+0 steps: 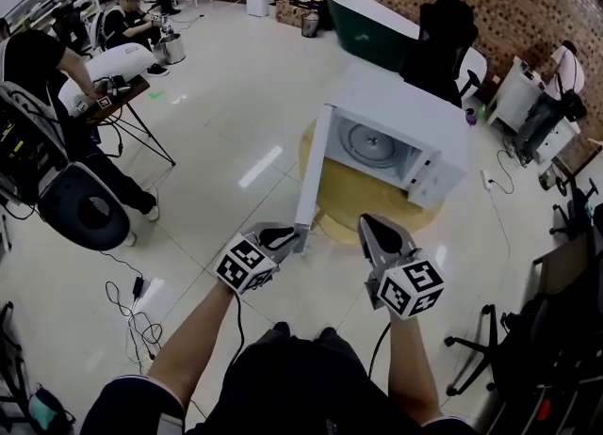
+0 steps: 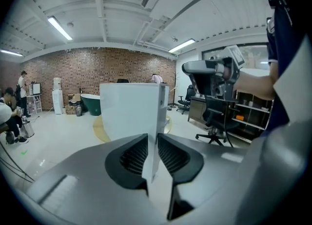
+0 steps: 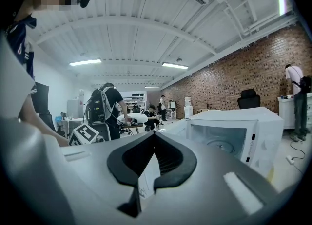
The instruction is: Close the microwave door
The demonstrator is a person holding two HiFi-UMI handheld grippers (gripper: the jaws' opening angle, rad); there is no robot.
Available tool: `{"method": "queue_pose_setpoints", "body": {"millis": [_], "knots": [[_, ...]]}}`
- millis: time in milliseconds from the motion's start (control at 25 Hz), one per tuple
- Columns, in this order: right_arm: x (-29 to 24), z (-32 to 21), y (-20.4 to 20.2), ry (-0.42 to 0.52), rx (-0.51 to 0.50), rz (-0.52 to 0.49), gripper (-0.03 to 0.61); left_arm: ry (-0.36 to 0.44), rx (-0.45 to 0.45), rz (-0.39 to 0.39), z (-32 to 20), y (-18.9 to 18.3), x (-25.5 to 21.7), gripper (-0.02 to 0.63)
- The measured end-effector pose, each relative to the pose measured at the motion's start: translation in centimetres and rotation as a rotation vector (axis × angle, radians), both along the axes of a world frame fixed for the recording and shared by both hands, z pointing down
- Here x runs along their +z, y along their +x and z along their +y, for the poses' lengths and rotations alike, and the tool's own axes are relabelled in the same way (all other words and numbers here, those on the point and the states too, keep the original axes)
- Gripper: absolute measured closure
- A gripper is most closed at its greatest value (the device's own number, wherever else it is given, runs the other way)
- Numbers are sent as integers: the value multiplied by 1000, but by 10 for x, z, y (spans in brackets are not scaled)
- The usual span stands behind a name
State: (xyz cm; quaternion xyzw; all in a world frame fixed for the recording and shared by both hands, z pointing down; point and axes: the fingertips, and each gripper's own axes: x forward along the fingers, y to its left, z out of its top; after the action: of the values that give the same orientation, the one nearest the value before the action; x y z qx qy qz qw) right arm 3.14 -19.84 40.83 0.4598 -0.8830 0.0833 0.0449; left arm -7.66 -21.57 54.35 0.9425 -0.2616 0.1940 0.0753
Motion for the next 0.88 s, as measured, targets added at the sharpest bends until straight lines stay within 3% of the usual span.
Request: {"method": "queue_pose_setpoints", "body": {"millis": [880], "knots": [[4,6,121,-16,115,-1,577,1,110,6,1,153,-2,537]]}}
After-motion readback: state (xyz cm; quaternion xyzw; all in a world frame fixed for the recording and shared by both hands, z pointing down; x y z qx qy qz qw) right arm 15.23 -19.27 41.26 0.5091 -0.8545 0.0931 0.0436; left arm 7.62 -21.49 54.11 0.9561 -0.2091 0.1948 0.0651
